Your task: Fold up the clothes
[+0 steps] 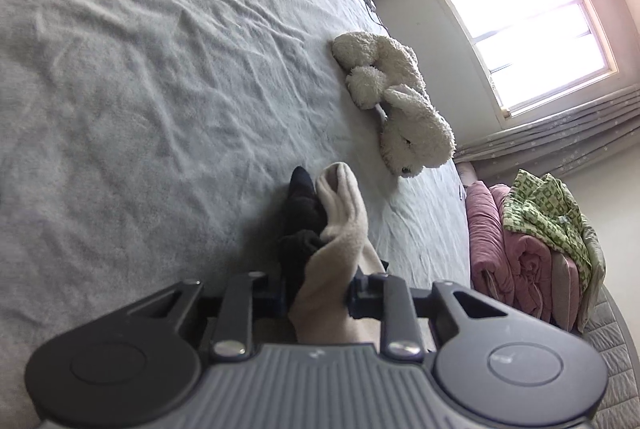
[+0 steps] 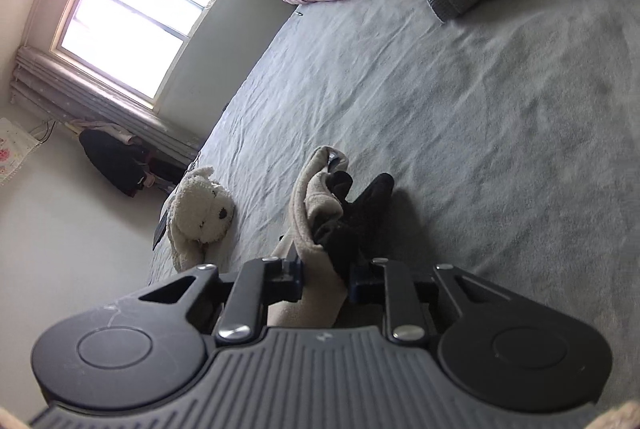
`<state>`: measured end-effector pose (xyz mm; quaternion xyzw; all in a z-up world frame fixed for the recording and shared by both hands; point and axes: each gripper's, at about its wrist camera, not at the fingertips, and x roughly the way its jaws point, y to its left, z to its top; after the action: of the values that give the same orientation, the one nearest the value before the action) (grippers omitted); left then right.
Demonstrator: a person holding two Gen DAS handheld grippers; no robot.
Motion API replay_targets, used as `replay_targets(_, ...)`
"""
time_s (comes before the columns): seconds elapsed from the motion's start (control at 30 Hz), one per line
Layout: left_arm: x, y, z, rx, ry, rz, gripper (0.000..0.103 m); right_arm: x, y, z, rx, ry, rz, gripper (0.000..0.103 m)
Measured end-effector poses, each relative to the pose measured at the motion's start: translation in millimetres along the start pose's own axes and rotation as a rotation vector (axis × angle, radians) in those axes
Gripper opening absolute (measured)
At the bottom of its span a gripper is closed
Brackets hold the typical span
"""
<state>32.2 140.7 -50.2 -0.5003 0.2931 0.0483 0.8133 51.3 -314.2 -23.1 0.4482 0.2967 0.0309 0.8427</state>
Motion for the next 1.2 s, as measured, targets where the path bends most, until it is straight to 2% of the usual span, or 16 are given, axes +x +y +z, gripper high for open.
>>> replay_targets(0.3,-53,28,-7,0.023,0.039,0.004,0.026,-33,-5,-38,-0.110,0.087,-0.041,0.024)
replay_targets(0.47,-44,49,-15,0.058,0.072,0.015,0.033,-28,-26,-58,-0.188,0.118,-0.099,0.025)
replay_targets(0.57,-37,52,-14,0.071,0.066,-0.025,0.036,-26,-33,-64,-0.226,0.095,-0.083,0.027)
replay_targets(0.63,-35,50,-15,0.079,0.055,-0.033,0.038,-27,-30,-63,-0.248,0.091,-0.086,0.032)
replay_targets(0.7,-34,49,-16,0.085,0.041,-0.036,0.039,-33,-24,-62,-0.271,0.077,-0.115,0.046)
replay_targets(0.77,-32,47,-17,0.083,0.033,-0.031,0.038,-36,-16,-59,-0.310,0.042,-0.177,0.049)
replay_targets(0.93,-35,41,-19,0.099,0.013,0.000,0.032,-37,12,-59,-0.457,-0.076,-0.240,0.050)
replay_targets(1.13,-40,27,-24,0.159,-0.036,0.025,0.031,-15,48,-91,-0.651,-0.036,-0.146,0.050)
replay_targets(1.2,-42,23,-25,0.174,-0.050,0.026,0.030,-8,61,-104,-0.713,-0.014,-0.106,0.046)
